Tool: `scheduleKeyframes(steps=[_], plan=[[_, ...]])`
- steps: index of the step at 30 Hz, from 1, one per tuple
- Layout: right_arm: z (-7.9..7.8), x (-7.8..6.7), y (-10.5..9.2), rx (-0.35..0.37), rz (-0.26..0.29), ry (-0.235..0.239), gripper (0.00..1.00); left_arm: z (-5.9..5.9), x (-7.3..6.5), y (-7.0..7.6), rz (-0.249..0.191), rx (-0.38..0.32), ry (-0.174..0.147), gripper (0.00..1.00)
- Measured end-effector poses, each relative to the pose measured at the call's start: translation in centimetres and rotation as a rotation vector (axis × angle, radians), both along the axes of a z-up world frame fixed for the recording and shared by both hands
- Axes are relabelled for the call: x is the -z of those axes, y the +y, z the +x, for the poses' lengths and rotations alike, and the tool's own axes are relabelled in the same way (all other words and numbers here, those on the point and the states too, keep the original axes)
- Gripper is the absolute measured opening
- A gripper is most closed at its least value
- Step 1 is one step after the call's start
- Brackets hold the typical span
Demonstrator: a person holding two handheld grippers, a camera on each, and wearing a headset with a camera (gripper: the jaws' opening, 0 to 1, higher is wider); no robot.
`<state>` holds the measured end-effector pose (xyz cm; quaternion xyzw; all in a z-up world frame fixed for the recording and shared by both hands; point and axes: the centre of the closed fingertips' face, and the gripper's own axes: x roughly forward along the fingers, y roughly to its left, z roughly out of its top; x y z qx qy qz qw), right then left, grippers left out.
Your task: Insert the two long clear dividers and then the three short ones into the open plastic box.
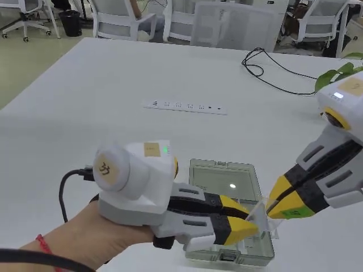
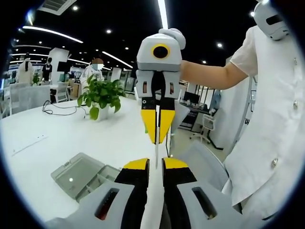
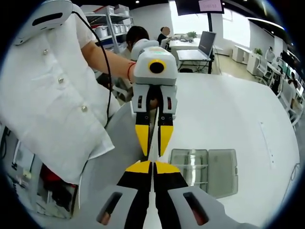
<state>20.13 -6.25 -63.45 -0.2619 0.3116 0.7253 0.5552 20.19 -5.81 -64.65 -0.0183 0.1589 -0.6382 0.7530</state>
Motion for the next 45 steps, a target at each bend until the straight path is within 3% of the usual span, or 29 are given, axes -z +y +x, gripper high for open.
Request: scheduleKeyframes(steps=[21, 29, 34, 45], plan=[[2.5, 2.8, -2.1, 0.096, -0.079, -0.064, 0.03, 1.9, 2.3, 3.5, 0.097, -0.118, -0.025, 0.47], [3.1, 4.1, -2.7, 0.113, -0.117, -0.087, 0.03, 2.1, 3.4, 4.6, 0.129, -0.139, -0.035, 0.62], [3.6, 4.7, -2.8, 0.122, -0.132, -0.099, 0.03, 2.1, 3.9, 5.1, 0.140, -0.148, -0.023, 0.72], [4.9, 6.5, -3.1, 0.145, -0.173, -0.146, 0.03, 2.1, 5.3, 6.4, 0.181, -0.159, -0.018, 0.84]])
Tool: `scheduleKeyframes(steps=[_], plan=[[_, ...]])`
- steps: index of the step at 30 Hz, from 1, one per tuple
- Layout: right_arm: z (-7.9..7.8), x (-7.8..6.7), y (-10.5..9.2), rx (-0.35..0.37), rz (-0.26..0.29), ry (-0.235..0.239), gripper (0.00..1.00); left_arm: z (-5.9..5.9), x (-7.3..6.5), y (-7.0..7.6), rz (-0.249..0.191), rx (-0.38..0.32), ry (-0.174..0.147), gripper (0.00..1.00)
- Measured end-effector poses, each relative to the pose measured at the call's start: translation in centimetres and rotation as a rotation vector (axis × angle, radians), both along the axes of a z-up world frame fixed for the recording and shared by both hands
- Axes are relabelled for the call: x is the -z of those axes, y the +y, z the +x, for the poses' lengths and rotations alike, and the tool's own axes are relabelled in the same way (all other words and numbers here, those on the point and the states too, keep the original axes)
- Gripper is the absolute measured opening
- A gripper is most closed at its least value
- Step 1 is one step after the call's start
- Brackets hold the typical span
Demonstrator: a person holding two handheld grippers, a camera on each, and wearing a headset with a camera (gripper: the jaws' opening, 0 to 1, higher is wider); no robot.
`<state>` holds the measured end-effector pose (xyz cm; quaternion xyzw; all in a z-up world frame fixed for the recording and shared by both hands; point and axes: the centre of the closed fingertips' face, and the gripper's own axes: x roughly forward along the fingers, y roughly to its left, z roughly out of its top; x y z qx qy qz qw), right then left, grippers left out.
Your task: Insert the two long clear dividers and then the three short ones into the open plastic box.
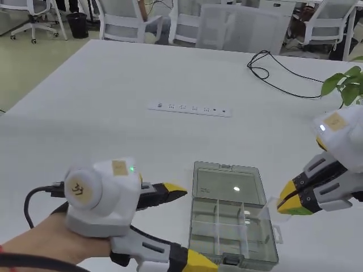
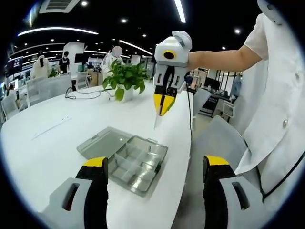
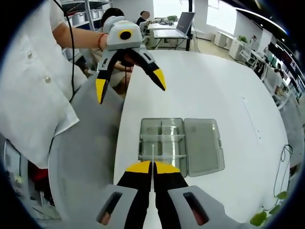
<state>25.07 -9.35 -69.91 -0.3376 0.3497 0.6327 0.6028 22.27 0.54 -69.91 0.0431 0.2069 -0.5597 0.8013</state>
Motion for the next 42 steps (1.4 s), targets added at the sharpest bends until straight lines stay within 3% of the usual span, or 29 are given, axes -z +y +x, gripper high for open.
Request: scheduleKeyframes(steps=[4, 7, 12, 18, 27, 42], plan=[[0.6, 0.9, -0.1, 0.006, -0.020, -0.012, 0.03, 0.1, 0.4, 0.3, 0.006, -0.008, 0.005, 0.89], [1.4, 2.7, -0.5, 0.002, -0.052, -0.030, 0.03, 0.0, 1.0, 0.6, 0.011, -0.009, 0.012, 0.93], [1.8, 4.3, -0.6, 0.004, -0.080, -0.033, 0.03, -0.4, 1.9, 0.8, 0.011, -0.010, 0.028, 1.00], [2.0, 6.2, -0.5, 0.000, -0.109, -0.036, 0.03, -0.9, 2.7, 0.8, 0.018, 0.003, 0.039, 1.00], [2.1, 7.1, -0.3, 0.008, -0.120, -0.020, 0.03, -0.9, 2.6, 0.7, 0.000, -0.005, 0.049, 1.00], [2.2, 7.5, -0.4, -0.005, -0.143, -0.020, 0.03, -0.7, 2.5, 0.6, -0.019, -0.015, 0.054, 1.00]])
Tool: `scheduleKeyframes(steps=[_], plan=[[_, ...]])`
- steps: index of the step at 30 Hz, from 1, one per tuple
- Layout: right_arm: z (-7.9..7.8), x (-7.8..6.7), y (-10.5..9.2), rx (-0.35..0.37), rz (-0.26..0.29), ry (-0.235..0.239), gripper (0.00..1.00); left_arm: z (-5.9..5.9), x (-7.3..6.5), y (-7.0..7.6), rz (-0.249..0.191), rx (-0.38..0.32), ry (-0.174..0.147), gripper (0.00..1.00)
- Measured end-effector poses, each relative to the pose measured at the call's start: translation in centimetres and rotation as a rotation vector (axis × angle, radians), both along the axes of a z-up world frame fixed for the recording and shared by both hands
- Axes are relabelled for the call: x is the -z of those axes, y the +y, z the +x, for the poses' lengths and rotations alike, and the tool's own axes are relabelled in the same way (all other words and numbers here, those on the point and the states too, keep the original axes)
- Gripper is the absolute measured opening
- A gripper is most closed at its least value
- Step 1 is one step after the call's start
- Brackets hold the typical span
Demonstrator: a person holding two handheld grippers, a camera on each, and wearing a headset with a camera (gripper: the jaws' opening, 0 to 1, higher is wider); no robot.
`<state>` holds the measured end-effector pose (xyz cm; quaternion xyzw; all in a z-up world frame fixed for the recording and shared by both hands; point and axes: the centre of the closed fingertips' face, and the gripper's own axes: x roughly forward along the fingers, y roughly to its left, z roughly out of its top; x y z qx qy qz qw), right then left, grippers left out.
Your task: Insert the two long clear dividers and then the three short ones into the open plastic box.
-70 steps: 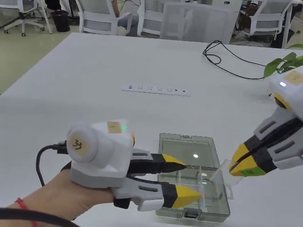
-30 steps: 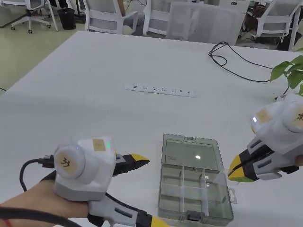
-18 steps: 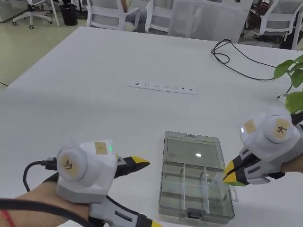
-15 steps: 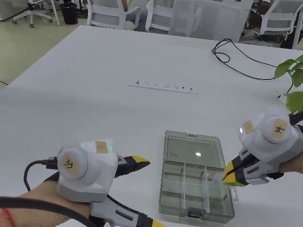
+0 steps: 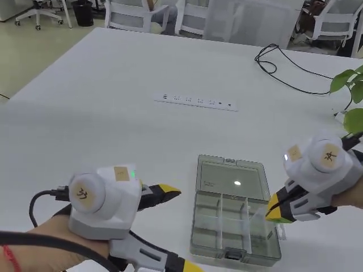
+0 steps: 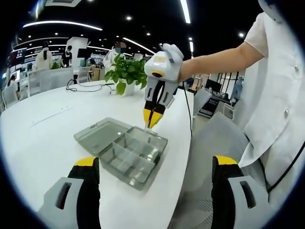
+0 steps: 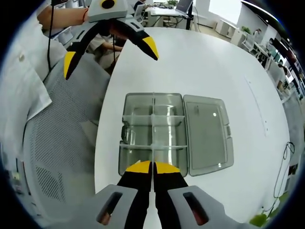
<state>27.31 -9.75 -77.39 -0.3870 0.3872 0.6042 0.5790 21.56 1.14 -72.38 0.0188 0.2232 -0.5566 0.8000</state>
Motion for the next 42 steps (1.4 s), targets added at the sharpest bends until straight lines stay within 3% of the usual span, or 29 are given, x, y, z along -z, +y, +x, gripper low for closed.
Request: scheduleKeyframes(steps=[6, 25, 29, 33, 42], plan=[[0.13, 0.23, -0.29, -0.020, -0.044, -0.025, 0.02, 0.00, -0.19, -0.05, -0.009, -0.003, 0.002, 1.00], [0.01, -0.09, 0.13, -0.024, -0.050, -0.013, 0.02, -0.12, -0.22, -0.13, -0.015, -0.007, 0.003, 1.00], [0.02, -0.08, 0.21, -0.024, -0.068, -0.009, 0.02, -0.09, -0.25, -0.12, -0.015, -0.007, 0.001, 1.00], [-0.02, 0.16, -0.04, -0.027, -0.120, -0.017, 0.02, -0.06, -0.28, -0.10, -0.017, -0.010, 0.001, 1.00], [0.08, 0.19, 0.23, -0.022, -0.130, -0.018, 0.02, 0.05, -0.29, -0.07, -0.018, -0.011, 0.003, 1.00]])
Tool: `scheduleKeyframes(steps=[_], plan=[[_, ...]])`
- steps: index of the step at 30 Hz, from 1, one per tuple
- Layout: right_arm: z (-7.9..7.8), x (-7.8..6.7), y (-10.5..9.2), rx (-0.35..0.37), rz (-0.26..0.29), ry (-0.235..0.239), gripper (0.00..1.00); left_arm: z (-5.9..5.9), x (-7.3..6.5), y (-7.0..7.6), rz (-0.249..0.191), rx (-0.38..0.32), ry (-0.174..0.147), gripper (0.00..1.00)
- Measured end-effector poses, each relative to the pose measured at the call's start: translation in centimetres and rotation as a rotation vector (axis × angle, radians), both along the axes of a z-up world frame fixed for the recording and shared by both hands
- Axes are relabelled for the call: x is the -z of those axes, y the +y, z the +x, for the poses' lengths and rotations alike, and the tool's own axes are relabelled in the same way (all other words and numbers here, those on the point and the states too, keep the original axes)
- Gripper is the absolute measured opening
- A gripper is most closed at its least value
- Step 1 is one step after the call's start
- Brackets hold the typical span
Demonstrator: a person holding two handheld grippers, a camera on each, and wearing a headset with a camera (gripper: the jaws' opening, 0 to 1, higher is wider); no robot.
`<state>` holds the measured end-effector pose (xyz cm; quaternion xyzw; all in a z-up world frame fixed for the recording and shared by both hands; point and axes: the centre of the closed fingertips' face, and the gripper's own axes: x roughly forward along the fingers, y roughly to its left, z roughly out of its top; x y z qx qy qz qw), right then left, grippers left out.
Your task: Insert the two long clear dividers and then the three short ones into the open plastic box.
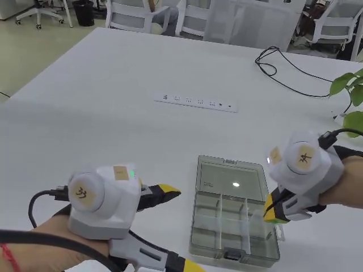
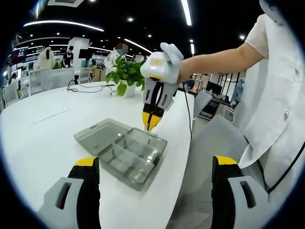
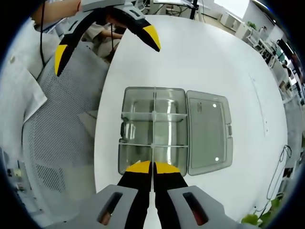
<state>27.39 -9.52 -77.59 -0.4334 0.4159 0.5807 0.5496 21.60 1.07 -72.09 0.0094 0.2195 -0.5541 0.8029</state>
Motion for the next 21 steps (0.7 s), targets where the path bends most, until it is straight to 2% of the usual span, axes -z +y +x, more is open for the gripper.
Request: scheduleKeyframes(steps=[9, 21], plan=[[0.2, 1.3, -0.1, 0.016, 0.015, 0.045, 0.02, 0.1, -0.2, -0.1, -0.004, -0.001, 0.000, 1.00], [0.0, 2.2, -0.3, 0.014, 0.041, 0.033, 0.02, 0.1, 0.0, -0.2, -0.003, -0.001, 0.005, 1.00]])
